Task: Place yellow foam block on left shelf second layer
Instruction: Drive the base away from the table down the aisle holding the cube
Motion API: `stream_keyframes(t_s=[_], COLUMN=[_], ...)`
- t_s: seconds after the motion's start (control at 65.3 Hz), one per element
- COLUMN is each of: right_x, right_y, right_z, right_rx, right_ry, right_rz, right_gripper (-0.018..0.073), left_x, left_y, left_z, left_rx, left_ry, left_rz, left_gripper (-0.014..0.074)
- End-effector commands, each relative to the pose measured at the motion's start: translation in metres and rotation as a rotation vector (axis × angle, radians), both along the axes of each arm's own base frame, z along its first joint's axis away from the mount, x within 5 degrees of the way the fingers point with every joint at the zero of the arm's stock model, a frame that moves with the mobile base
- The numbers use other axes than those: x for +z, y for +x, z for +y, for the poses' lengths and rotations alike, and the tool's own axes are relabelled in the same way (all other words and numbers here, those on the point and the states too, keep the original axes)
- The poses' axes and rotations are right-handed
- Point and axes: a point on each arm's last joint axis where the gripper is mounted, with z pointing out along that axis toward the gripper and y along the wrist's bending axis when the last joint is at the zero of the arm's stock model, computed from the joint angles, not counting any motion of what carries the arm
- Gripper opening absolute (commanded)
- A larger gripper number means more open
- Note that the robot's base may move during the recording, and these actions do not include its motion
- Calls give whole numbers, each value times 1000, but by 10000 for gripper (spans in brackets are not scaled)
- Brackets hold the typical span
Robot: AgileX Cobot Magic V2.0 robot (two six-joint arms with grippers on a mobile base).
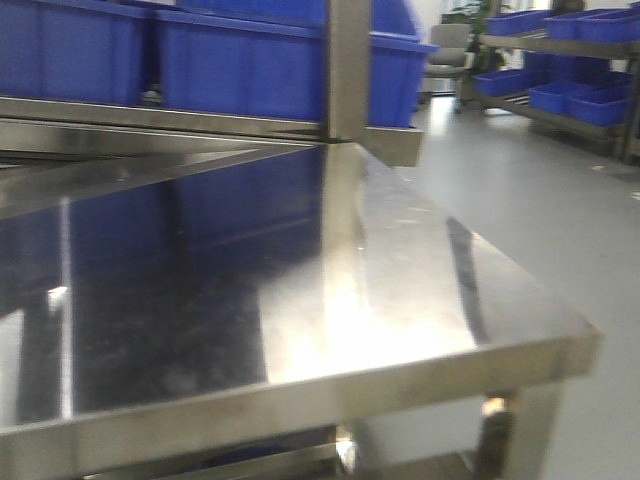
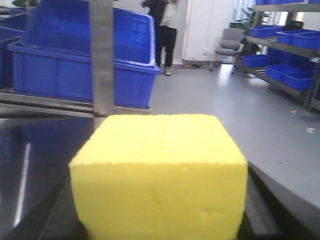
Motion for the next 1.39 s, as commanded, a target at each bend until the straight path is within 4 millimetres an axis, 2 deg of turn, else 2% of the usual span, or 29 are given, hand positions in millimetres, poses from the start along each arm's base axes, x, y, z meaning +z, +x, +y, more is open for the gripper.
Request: stream_keyframes(t_s=[0.0,1.378], right_x=[17,17], right_y=[-2,-2], right_z=[-1,-1], right_rx=[-15,-15], right_ry=[5,5], right_rz=[-116,-116], right_gripper=[463,463], left_x=[0,0], left_y=[-1,-1], left_z=[-1,-1], left_rx=[-15,-15], left_ry=[-11,-11], left_rz=[-78,-78], left_gripper=[136,136])
